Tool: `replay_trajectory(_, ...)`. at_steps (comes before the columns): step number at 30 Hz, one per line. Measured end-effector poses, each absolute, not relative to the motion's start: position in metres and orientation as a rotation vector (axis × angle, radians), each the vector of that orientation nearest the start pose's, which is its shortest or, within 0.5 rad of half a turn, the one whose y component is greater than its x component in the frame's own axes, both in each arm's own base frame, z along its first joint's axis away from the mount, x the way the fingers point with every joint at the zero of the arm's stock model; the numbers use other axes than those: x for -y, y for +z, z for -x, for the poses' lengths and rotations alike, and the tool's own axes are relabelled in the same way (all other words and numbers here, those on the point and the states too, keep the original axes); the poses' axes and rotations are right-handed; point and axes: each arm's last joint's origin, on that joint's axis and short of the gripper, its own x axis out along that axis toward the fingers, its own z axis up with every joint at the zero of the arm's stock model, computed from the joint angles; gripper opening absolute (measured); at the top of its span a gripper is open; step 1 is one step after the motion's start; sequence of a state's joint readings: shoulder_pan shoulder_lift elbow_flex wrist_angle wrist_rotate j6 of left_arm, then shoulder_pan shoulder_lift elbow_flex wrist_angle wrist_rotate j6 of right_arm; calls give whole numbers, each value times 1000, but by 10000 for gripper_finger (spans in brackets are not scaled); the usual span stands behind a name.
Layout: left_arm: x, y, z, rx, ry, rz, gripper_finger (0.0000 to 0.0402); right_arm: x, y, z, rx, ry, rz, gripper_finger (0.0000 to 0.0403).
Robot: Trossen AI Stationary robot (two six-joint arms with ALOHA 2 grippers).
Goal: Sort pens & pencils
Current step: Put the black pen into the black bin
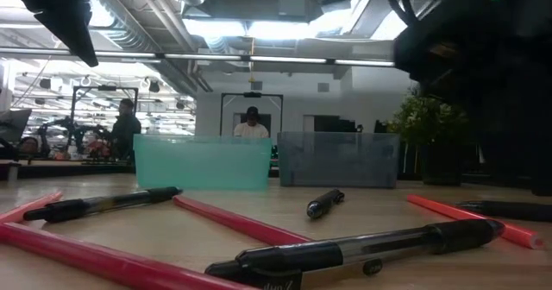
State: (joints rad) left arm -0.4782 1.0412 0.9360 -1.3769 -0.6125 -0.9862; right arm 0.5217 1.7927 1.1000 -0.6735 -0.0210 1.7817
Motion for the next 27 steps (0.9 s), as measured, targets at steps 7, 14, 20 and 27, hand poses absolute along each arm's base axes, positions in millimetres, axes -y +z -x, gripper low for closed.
replay_trajectory(7,52,274,-136,-1031,680,93,105,-166,155,-273,-1342,-738,-967,184)
replay_trajectory(14,52,274,-136,-1021,691,119,105,-171,155,-269,-1387,-600,-813,184)
replay_trajectory(20,54,275,-139,-998,680,144,105,-173,155,-268,-1393,-529,-717,184)
replay_trajectory(27,55,275,-141,-983,671,164,105,-176,155,-266,-1364,-507,-657,184)
